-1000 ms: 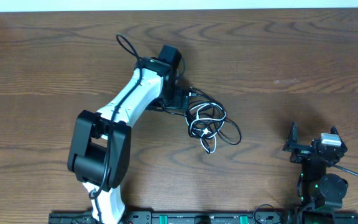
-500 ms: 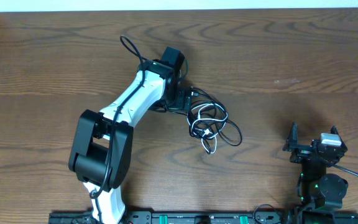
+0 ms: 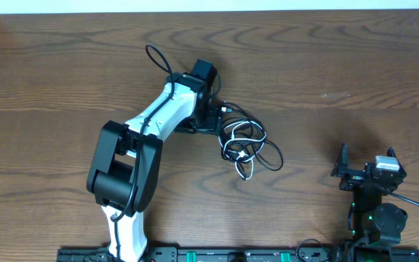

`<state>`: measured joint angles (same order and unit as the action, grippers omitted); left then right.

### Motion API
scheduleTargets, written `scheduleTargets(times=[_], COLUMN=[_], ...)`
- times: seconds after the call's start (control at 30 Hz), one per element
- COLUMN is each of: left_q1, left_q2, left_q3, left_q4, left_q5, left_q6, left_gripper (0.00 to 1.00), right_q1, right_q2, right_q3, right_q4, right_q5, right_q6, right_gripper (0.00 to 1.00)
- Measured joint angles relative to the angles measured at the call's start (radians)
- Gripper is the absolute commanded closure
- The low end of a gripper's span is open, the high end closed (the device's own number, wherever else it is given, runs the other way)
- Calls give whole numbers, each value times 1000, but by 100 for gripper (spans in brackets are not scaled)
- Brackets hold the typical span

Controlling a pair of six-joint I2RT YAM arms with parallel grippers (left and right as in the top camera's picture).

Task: Untangle cables
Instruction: 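Close the left gripper on the cable bundle, then lift and drag the cable bundle upward with the left gripper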

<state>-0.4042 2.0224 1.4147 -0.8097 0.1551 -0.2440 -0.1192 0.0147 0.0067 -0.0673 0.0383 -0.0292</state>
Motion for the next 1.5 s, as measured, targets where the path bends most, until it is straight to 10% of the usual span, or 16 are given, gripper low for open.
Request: scheduleTargets(times=[0.33,1.0,1.5], left_q1=[0,0,0], left_q2=[0,-22,-504], left_q3=[0,11,49], left_q4=[12,34,121], left_q5=[0,21,42], left_q6=[-9,-14,-14], left_gripper=[92,92,92], right_q1=[0,0,0], right_q2=[0,0,0], right_q3=[0,0,0], right_q4=[0,0,0], right_q5=[0,0,0], right_q6=[0,0,0], right_gripper=[1,1,1])
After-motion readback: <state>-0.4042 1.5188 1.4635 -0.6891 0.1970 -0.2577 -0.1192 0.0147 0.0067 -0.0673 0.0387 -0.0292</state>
